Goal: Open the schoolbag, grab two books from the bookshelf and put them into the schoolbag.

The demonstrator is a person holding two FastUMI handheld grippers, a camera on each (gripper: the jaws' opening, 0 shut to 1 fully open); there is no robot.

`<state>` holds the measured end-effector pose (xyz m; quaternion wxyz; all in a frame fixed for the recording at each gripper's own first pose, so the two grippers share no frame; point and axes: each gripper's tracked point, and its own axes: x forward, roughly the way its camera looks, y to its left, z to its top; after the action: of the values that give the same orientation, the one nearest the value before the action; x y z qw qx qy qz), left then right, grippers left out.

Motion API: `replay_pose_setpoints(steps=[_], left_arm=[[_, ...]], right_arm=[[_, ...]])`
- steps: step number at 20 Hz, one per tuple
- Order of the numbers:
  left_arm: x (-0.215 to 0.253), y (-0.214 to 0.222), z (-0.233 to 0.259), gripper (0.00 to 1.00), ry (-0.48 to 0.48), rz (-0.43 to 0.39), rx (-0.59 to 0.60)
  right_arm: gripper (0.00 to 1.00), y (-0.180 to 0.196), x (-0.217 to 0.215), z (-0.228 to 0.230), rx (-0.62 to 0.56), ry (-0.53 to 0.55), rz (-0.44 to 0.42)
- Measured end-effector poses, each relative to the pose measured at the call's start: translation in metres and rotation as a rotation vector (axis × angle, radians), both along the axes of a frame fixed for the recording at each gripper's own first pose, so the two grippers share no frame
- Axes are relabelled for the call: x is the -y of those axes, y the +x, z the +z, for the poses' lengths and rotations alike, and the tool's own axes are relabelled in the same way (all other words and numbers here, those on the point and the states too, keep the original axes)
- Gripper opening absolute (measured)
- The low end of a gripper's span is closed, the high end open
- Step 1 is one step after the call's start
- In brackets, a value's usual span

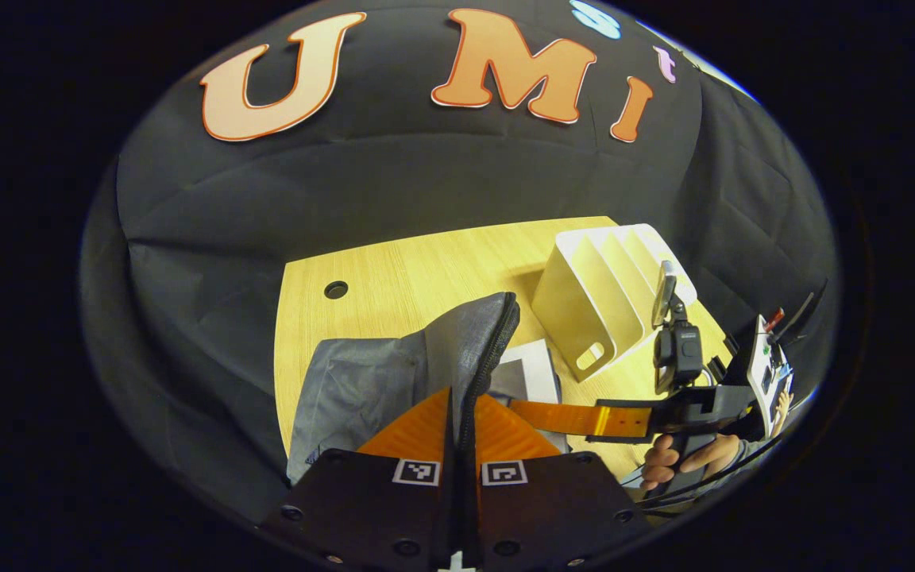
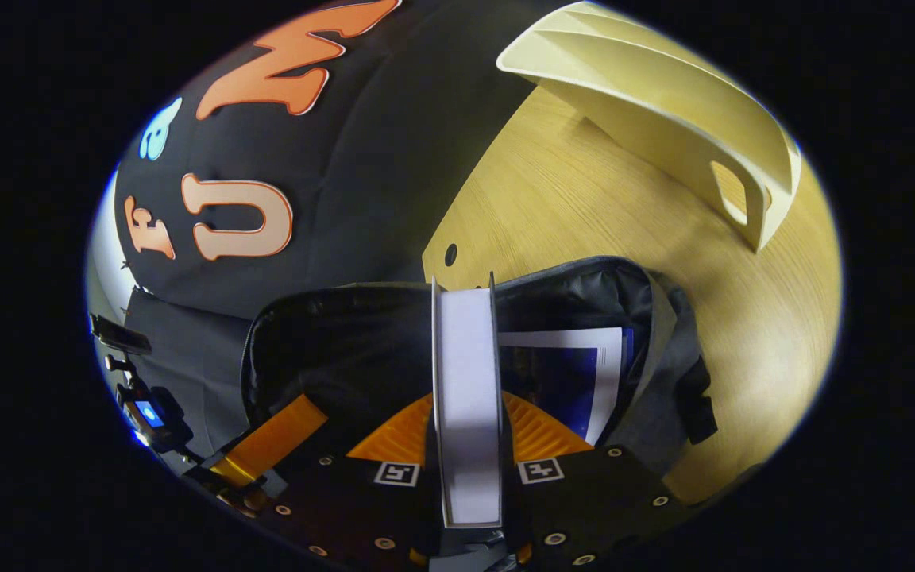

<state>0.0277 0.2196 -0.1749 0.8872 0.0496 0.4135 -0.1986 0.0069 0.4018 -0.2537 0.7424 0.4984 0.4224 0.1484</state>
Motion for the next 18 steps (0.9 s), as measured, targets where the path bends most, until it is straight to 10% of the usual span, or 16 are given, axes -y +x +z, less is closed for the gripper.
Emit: replay_pose_setpoints(steps=[11,16,17,18], left_arm=[[0.023,0.003,-0.006,0.06,-0.011,0.006,-0.01],[0.018,0.001,-0.009,0.06,0.001,0.023,0.002],[0.022,-0.001,-0.007,0.08,-0.008,0.025,0.003],[0.024,-0.002,-0.007,0.09,-0.014,0.033,0.015]], right_arm=[[0.4,-0.007,-0.022,-0.03,-0.023,-0.02,0.069],[0.5,-0.028,-0.007,-0.042,-0.06,-0.199,0.213],[0.81,-0.029,-0.001,-0.037,-0.043,-0.221,0.227],[0.87,-0.031,0.005,-0.03,-0.028,-0.248,0.243]])
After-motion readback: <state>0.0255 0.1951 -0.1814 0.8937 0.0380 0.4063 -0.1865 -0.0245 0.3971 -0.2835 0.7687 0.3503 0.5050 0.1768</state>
